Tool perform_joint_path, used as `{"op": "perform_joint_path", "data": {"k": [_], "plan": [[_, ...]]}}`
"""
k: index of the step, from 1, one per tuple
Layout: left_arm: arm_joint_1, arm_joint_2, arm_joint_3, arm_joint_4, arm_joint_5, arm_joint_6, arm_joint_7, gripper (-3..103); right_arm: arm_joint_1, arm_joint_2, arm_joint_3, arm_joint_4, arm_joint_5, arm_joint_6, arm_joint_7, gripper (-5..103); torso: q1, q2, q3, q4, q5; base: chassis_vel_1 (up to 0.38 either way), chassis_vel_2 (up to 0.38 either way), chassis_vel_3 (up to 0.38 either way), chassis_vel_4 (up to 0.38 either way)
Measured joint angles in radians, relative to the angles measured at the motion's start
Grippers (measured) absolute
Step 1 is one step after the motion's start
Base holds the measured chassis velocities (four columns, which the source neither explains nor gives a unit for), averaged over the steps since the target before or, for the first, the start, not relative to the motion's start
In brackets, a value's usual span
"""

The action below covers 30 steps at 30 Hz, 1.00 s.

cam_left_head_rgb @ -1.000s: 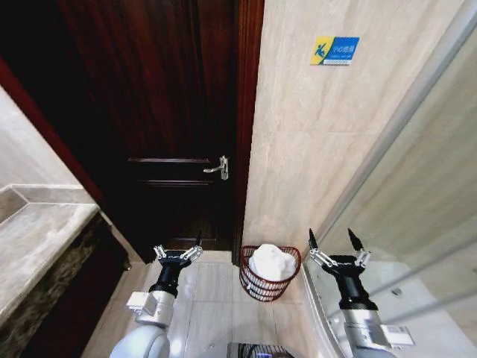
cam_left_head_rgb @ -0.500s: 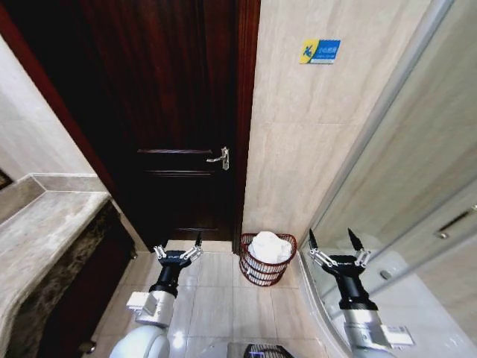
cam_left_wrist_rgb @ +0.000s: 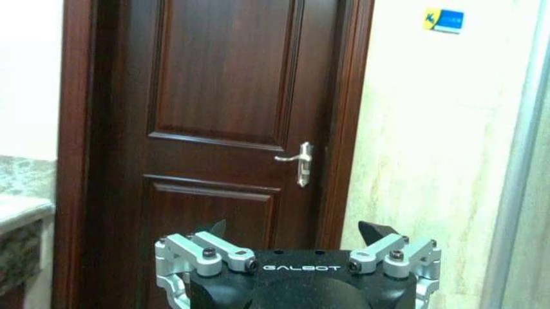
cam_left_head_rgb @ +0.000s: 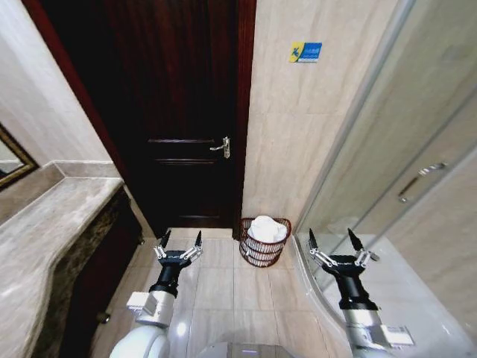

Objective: Discard the used towel into the hamper.

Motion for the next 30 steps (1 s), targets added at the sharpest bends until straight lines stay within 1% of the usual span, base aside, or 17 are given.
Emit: {"op": "perform_joint_path", "data": {"k": [6, 7, 8, 14, 15, 17, 18, 19, 21, 22, 23, 24, 30], "plan": [[0.0, 0.0, 0.0, 0.0, 0.0, 0.0, 0.0, 100, 0.0, 0.0, 0.0, 0.0, 0.0, 0.0, 0.0, 100, 0.0, 0.0, 0.0, -0.0001, -0.0004, 0.254, -0.256, -0.264, 0.267], [0.0, 0.0, 0.0, 0.0, 0.0, 0.0, 0.0, 100, 0.0, 0.0, 0.0, 0.0, 0.0, 0.0, 0.0, 100, 0.0, 0.0, 0.0, -0.0001, 0.0005, 0.268, -0.252, -0.237, 0.247], [0.0, 0.0, 0.0, 0.0, 0.0, 0.0, 0.0, 100, 0.0, 0.0, 0.0, 0.0, 0.0, 0.0, 0.0, 100, 0.0, 0.0, 0.0, 0.0, -0.0004, 0.224, -0.247, -0.237, 0.25], [0.0, 0.0, 0.0, 0.0, 0.0, 0.0, 0.0, 100, 0.0, 0.0, 0.0, 0.0, 0.0, 0.0, 0.0, 100, 0.0, 0.0, 0.0, -0.0001, -0.0004, 0.247, -0.248, -0.257, 0.245], [0.0, 0.0, 0.0, 0.0, 0.0, 0.0, 0.0, 100, 0.0, 0.0, 0.0, 0.0, 0.0, 0.0, 0.0, 100, 0.0, 0.0, 0.0, 0.0, 0.0003, 0.24, -0.242, -0.243, 0.229], [0.0, 0.0, 0.0, 0.0, 0.0, 0.0, 0.0, 100, 0.0, 0.0, 0.0, 0.0, 0.0, 0.0, 0.0, 100, 0.0, 0.0, 0.0, 0.0001, -0.0002, 0.243, -0.232, -0.243, 0.247], [0.0, 0.0, 0.0, 0.0, 0.0, 0.0, 0.0, 100, 0.0, 0.0, 0.0, 0.0, 0.0, 0.0, 0.0, 100, 0.0, 0.0, 0.0, -0.0002, -0.0003, 0.246, -0.244, -0.256, 0.264], [0.0, 0.0, 0.0, 0.0, 0.0, 0.0, 0.0, 100, 0.0, 0.0, 0.0, 0.0, 0.0, 0.0, 0.0, 100, 0.0, 0.0, 0.0, -0.0002, 0.0003, 0.244, -0.244, -0.262, 0.227], [0.0, 0.0, 0.0, 0.0, 0.0, 0.0, 0.0, 100, 0.0, 0.0, 0.0, 0.0, 0.0, 0.0, 0.0, 100, 0.0, 0.0, 0.0, 0.0, 0.0001, 0.223, -0.24, -0.262, 0.241], [0.0, 0.0, 0.0, 0.0, 0.0, 0.0, 0.0, 100, 0.0, 0.0, 0.0, 0.0, 0.0, 0.0, 0.0, 100, 0.0, 0.0, 0.0, -0.0002, -0.0009, 0.223, -0.217, -0.221, 0.241], [0.0, 0.0, 0.0, 0.0, 0.0, 0.0, 0.0, 100, 0.0, 0.0, 0.0, 0.0, 0.0, 0.0, 0.0, 100, 0.0, 0.0, 0.0, -0.0001, 0.0001, 0.236, -0.217, -0.221, 0.229], [0.0, 0.0, 0.0, 0.0, 0.0, 0.0, 0.0, 100, 0.0, 0.0, 0.0, 0.0, 0.0, 0.0, 0.0, 100, 0.001, 0.0, 0.0, 0.0, 0.0002, 0.236, -0.222, -0.22, 0.229], [0.0, 0.0, 0.0, 0.0, 0.0, 0.0, 0.0, 100, 0.0, 0.0, 0.0, 0.0, 0.0, 0.0, 0.0, 100, 0.0, 0.0, 0.0, -0.0001, -0.0006, 0.209, -0.222, -0.226, 0.221]]}}
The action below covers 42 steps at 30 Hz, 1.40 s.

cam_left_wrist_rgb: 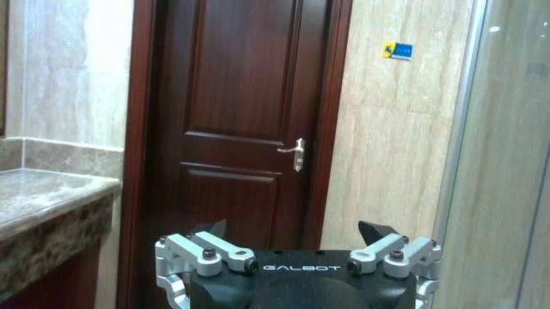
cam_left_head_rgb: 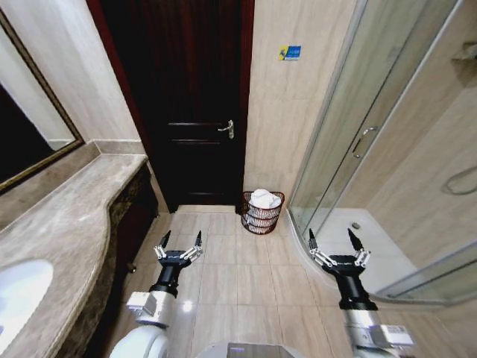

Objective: Discard the used towel into the hamper.

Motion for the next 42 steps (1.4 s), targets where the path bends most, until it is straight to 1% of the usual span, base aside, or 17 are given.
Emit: {"op": "perform_joint_path", "data": {"k": [1, 3, 4, 6, 8, 9, 11, 42], "plan": [[0.0, 0.0, 0.0, 0.0, 0.0, 0.0, 0.0, 100, 0.0, 0.0, 0.0, 0.0, 0.0, 0.0, 0.0, 100, 0.0, 0.0, 0.0, 0.0, 0.0009, 0.221, -0.188, -0.228, 0.186], [0.0, 0.0, 0.0, 0.0, 0.0, 0.0, 0.0, 100, 0.0, 0.0, 0.0, 0.0, 0.0, 0.0, 0.0, 100, 0.0, 0.0, 0.0, 0.0, 0.001, 0.221, -0.163, -0.186, 0.186], [0.0, 0.0, 0.0, 0.0, 0.0, 0.0, 0.0, 100, 0.0, 0.0, 0.0, 0.0, 0.0, 0.0, 0.0, 100, 0.0, 0.0, 0.0, 0.0, 0.0, 0.134, -0.163, -0.156, 0.161], [0.0, 0.0, 0.0, 0.0, 0.0, 0.0, 0.0, 100, 0.0, 0.0, 0.0, 0.0, 0.0, 0.0, 0.0, 100, 0.0, 0.0, 0.0, -0.0001, 0.0009, 0.096, -0.127, -0.135, 0.129], [0.0, 0.0, 0.0, 0.0, 0.0, 0.0, 0.0, 100, 0.0, 0.0, 0.0, 0.0, 0.0, 0.0, 0.0, 100, -0.001, 0.0, 0.0, -0.0001, 0.0008, 0.046, -0.084, -0.115, 0.033], [0.0, 0.0, 0.0, 0.0, 0.0, 0.0, 0.0, 100, 0.0, 0.0, 0.0, 0.0, 0.0, 0.0, 0.0, 100, 0.0, 0.0, 0.0, -0.0001, 0.0002, 0.0, 0.0, 0.0, 0.0], [0.0, 0.0, 0.0, 0.0, 0.0, 0.0, 0.0, 100, 0.0, 0.0, 0.0, 0.0, 0.0, 0.0, 0.0, 100, 0.0, 0.0, 0.0, -0.0001, 0.0007, 0.0, 0.0, 0.0, 0.0], [0.0, 0.0, 0.0, 0.0, 0.0, 0.0, 0.0, 100, 0.0, 0.0, 0.0, 0.0, 0.0, 0.0, 0.0, 100, 0.0, 0.0, 0.0, 0.0, 0.0005, -0.003, 0.001, 0.002, -0.001]]}}
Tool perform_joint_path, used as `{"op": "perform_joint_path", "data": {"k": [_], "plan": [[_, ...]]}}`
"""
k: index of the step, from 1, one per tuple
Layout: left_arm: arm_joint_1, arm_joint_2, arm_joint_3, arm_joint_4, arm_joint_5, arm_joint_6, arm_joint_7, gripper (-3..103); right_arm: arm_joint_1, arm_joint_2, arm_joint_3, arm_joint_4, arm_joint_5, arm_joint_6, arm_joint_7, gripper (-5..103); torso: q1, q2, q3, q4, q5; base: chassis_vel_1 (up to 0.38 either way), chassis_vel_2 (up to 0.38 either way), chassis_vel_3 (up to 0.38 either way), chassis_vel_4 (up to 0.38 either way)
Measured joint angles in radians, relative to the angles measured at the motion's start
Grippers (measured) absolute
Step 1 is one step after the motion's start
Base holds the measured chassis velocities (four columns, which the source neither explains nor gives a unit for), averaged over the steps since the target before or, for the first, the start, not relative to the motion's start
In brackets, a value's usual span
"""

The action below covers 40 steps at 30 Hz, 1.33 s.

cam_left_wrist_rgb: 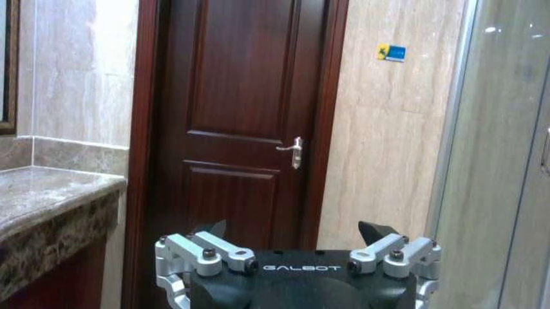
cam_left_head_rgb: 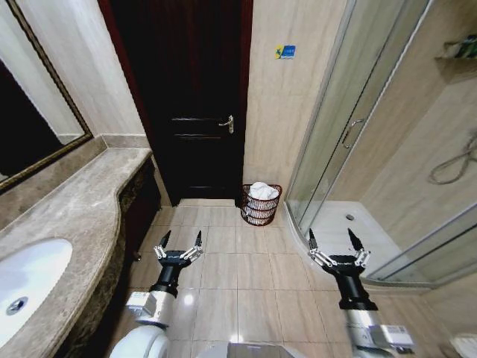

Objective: Discard the used towel into the hamper.

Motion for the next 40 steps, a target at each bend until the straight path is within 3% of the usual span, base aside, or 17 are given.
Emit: {"op": "perform_joint_path", "data": {"k": [40], "plan": [[0.0, 0.0, 0.0, 0.0, 0.0, 0.0, 0.0, 100, 0.0, 0.0, 0.0, 0.0, 0.0, 0.0, 0.0, 100, 0.0, 0.0, 0.0, 0.0, 0.0, 0.0, 0.0, 0.0, 0.0]]}}
